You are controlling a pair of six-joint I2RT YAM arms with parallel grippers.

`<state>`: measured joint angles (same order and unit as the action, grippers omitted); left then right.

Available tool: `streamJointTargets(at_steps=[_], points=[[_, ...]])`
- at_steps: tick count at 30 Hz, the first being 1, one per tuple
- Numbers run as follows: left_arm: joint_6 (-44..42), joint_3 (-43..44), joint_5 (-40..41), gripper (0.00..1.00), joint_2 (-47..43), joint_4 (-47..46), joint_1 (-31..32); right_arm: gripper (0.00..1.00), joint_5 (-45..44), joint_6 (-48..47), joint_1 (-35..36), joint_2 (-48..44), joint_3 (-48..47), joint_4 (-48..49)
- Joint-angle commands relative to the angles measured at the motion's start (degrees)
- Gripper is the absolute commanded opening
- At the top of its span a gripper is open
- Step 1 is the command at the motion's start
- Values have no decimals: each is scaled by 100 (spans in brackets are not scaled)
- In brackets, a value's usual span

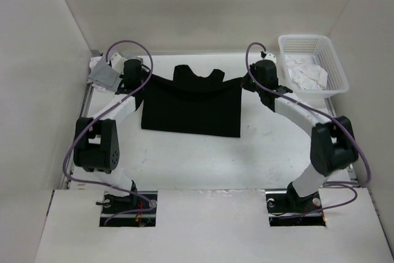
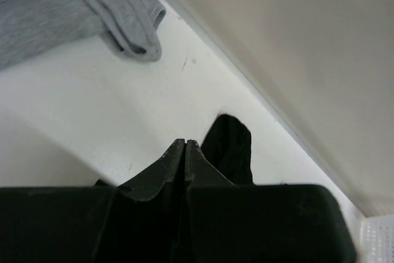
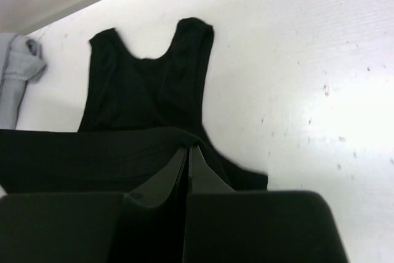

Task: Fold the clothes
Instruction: Fold the tank top

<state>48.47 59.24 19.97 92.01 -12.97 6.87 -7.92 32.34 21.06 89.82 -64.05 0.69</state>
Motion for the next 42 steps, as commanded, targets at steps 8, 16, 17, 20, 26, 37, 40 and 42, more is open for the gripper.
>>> streamJointTargets(at_steps=[8, 16, 17, 20, 26, 37, 40, 42], points=[[-206, 2011, -229, 13, 2250, -523, -252, 6, 906, 562, -765, 2521, -1847, 784], [-329, -49, -55, 40, 602, -1312, 115, 55, 608, 721, -705, 1479, -506, 1135], [-347, -480, 24, 40, 295, -1400, 238, 55, 538, 739, -591, 1233, -172, 1214], [-189, -1736, 104, 35, -480, -1419, 433, 35, 292, 756, -214, 521, 873, 1538], [329, -3383, -466, 30, -1597, -1059, -198, 7, 81, 1020, 595, -385, 2527, 1856], [392, -3727, -1496, 39, -1291, -1084, -903, 42, -447, 1758, 1133, -1064, 3908, 2268], [444, -3666, -1452, 36, -1071, -1146, -877, 41, -280, 1846, 1054, -993, 3979, 2410], [471, -3604, -1356, 32, -931, -1146, -850, 42, -236, 1908, 984, -940, 3944, 2383]])
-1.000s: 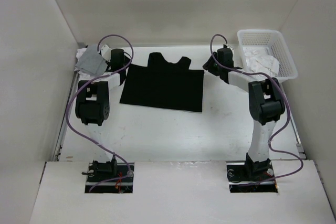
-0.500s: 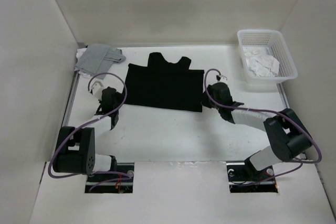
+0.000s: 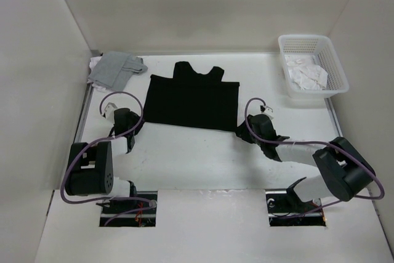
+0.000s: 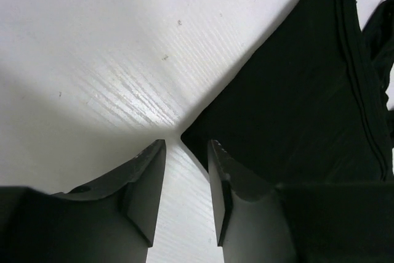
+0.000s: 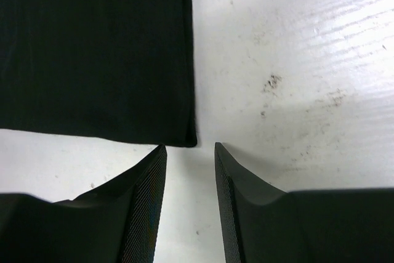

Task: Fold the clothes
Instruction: Fold the tank top

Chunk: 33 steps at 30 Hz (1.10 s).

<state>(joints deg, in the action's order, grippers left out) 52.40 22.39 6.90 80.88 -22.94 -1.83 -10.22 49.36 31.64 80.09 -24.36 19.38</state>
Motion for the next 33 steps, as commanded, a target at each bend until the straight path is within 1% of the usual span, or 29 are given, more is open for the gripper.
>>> streamJointTargets(at_steps=[1, 3, 7, 13, 17, 21, 25, 28, 31, 33], points=[[77, 116, 39, 30, 252, -149, 37, 42, 28, 249, -101, 85, -60, 497], [86, 177, 84, 26, 384, -167, 37, 42, 134, 310, -162, 181, -104, 497], [139, 222, 128, 21, 569, -360, 29, 40, 266, 363, -285, 419, -192, 593], [209, 230, 128, 12, 806, -519, 46, 39, 652, 407, -330, 726, -324, 664], [200, 213, 137, 7, 771, -562, 46, 31, 863, 583, -338, 911, -245, 918], [209, 187, 128, 4, 631, -633, 90, 17, 890, 671, -373, 982, -183, 1147], [200, 125, 136, 3, 280, -598, 116, 10, 767, 636, -338, 807, -166, 1103], [227, 55, 58, 1, -158, -537, 143, 7, 697, 566, -338, 464, -87, 1051], [218, 54, 5, 1, -1097, -108, 222, 6, 574, 417, -251, -342, 27, 692], [192, 168, -4, 1, -1931, 445, 274, 5, 434, 224, -84, -1193, 63, 175]])
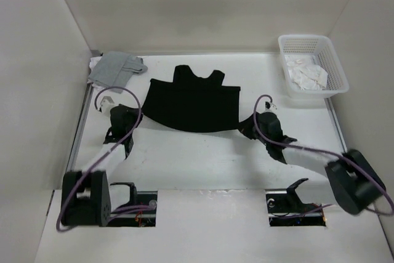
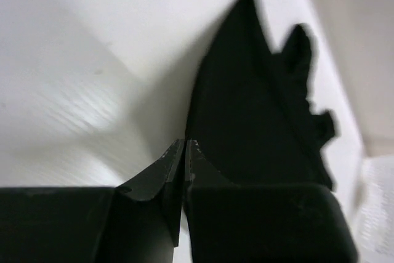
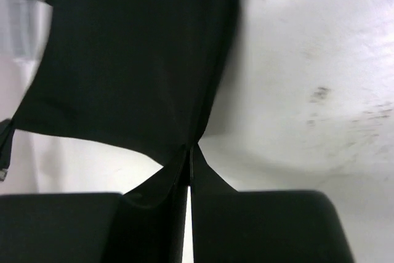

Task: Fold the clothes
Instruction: Fold the tank top

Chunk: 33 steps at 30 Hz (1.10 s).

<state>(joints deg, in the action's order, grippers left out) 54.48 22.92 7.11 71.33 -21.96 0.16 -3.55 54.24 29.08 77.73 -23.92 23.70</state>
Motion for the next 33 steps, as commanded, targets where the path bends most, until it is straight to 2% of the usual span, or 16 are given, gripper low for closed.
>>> streamJointTargets(at_steps=[1, 6, 9, 11, 14, 17, 20, 22, 24, 26, 28, 30, 33], points=[[-42, 212, -35, 1, -1433, 663, 102, 5, -329, -386, 277, -1484, 10, -635], [-358, 1107, 18, 1, -3675, 2473, 243, 6, -1304, -914, 1084, -4332, -717, -3305], [-543, 1784, 27, 1, -4555, 3432, 304, 6, -1928, -1055, 1752, -5354, -1542, -4634], [-622, 2206, 18, 1, -4978, 4003, 322, 6, -2350, -1064, 2340, -5715, -2131, -5259], [-693, 2646, -8, 1, -5313, 4628, 357, 6, -2807, -951, 3262, -5892, -2704, -5674], [-754, 2736, 27, 1, -5454, 5007, 427, 7, -3264, -889, 3888, -5779, -2741, -5728], [-754, 2324, 36, 1, -5411, 5035, 436, 7, -3555, -932, 4118, -5419, -2408, -5439], [-763, 1947, 97, 1, -5245, 4877, 392, 8, -3408, -1002, 3786, -5086, -2179, -5149], [-763, 1533, 79, 1, -4850, 4465, 339, 8, -2803, -1239, 3006, -4559, -1915, -4570], [-694, 1077, 80, 1, -4236, 3694, 296, 7, -1699, -1372, 1901, -3875, -1600, -3676], [-649, 829, 158, 1, -3341, 2815, 243, 7, -512, -1337, 767, -3006, -1335, -2596], [-518, 767, 185, 1, -2200, 1893, 234, 6, 203, -1232, -35, -1960, -1369, -1759], [-334, 1213, 238, 1, -555, 880, 216, 7, 626, -1240, -591, -361, -1982, -1115]])
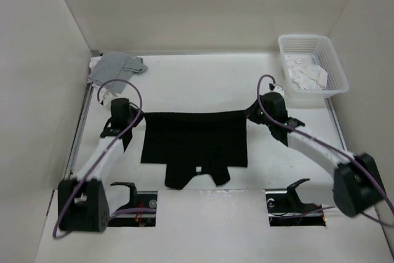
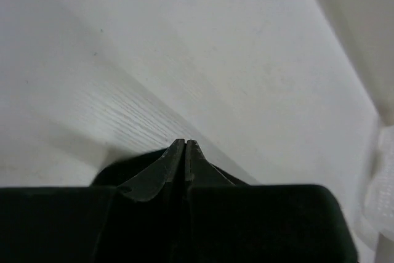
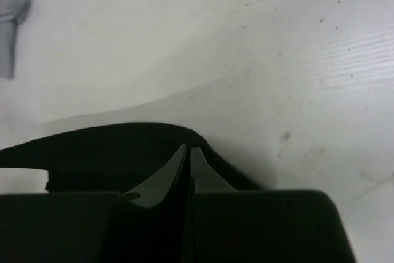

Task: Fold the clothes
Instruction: Fold the tank top

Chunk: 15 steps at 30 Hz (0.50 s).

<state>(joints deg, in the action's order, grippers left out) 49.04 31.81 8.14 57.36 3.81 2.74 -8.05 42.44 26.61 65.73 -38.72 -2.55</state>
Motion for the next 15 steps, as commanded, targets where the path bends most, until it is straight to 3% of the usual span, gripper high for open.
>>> streamJointTargets(at_steps=[1, 5, 8, 15], points=[[238, 587, 135, 1, 1316, -1900, -42, 7, 1200, -86, -493, 1306, -775, 1616], [282, 1712, 56, 1, 2646, -2122, -42, 6, 1499, -113, -951, 2609, -1900, 1687], [229, 2074, 12, 1, 2903, -2078, -7, 6, 1684, -78, -1118, 2945, -2332, 1573], [369, 864, 21, 2, 2009, -2376, 29, 7, 1632, 1, -1145, 2235, -1369, 1853]])
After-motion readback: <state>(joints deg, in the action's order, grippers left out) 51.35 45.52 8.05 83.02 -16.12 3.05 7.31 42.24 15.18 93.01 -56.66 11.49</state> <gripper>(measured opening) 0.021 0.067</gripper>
